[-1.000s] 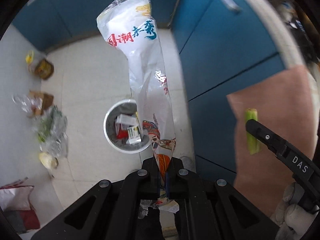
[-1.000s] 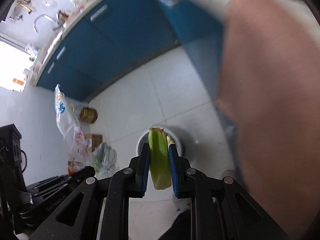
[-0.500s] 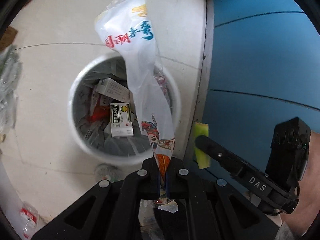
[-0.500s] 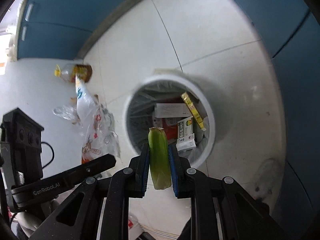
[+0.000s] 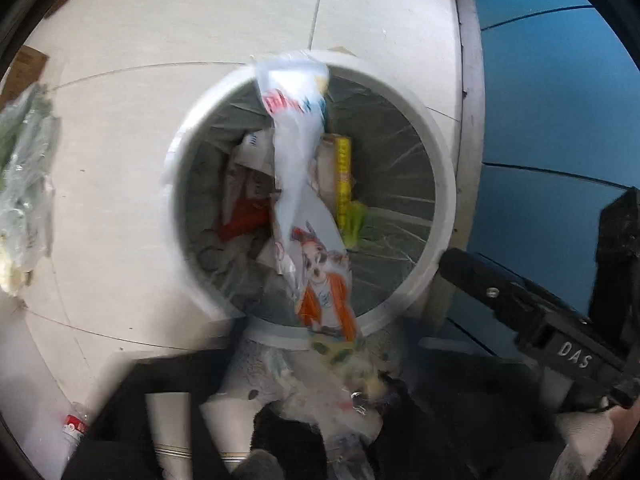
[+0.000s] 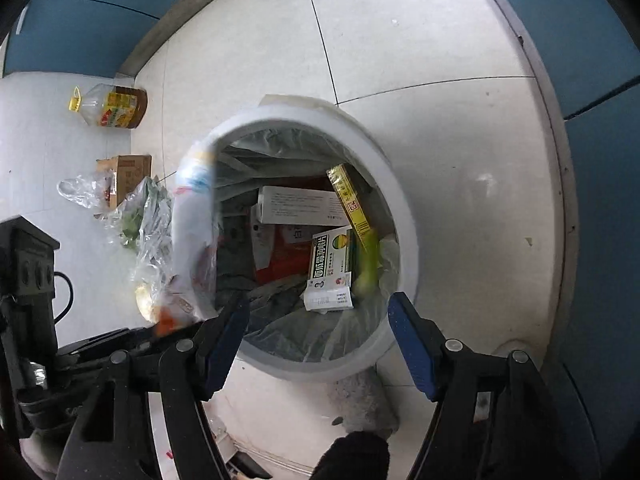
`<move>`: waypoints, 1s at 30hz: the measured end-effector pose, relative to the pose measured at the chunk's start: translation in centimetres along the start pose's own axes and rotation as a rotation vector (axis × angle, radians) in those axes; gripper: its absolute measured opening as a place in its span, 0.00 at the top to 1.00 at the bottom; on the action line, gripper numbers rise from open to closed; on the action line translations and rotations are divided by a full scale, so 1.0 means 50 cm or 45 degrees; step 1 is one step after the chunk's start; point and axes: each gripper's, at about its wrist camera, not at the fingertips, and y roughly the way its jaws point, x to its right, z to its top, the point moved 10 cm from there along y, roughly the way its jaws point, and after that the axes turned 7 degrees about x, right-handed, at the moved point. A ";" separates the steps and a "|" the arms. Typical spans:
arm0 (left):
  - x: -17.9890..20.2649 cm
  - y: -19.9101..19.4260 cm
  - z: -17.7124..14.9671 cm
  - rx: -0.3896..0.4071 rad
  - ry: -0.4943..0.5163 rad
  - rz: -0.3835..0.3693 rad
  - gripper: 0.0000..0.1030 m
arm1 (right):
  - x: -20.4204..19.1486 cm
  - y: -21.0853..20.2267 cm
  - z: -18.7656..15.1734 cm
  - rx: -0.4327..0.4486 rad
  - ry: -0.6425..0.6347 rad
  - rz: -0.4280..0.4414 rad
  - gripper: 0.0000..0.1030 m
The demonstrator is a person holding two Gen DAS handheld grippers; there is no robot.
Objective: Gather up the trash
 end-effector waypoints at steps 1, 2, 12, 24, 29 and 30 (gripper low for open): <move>-0.002 -0.016 0.002 0.041 0.007 0.014 0.01 | 0.001 -0.013 -0.002 0.005 -0.001 -0.016 0.29; -0.005 -0.024 0.002 0.060 0.015 0.029 0.01 | 0.000 -0.027 -0.003 0.014 -0.010 -0.034 0.27; -0.042 -0.179 0.004 0.364 0.100 0.342 0.00 | 0.006 -0.205 -0.009 0.237 -0.234 -0.455 0.00; 0.045 -0.488 -0.074 0.541 0.117 0.360 0.00 | -0.132 -0.538 -0.084 0.403 -0.336 -0.489 0.00; 0.114 -0.704 -0.129 0.670 0.147 0.357 0.00 | -0.225 -0.796 -0.136 0.529 -0.338 -0.473 0.00; 0.131 -0.755 -0.145 0.700 0.153 0.350 0.00 | -0.240 -0.845 -0.147 0.551 -0.337 -0.468 0.00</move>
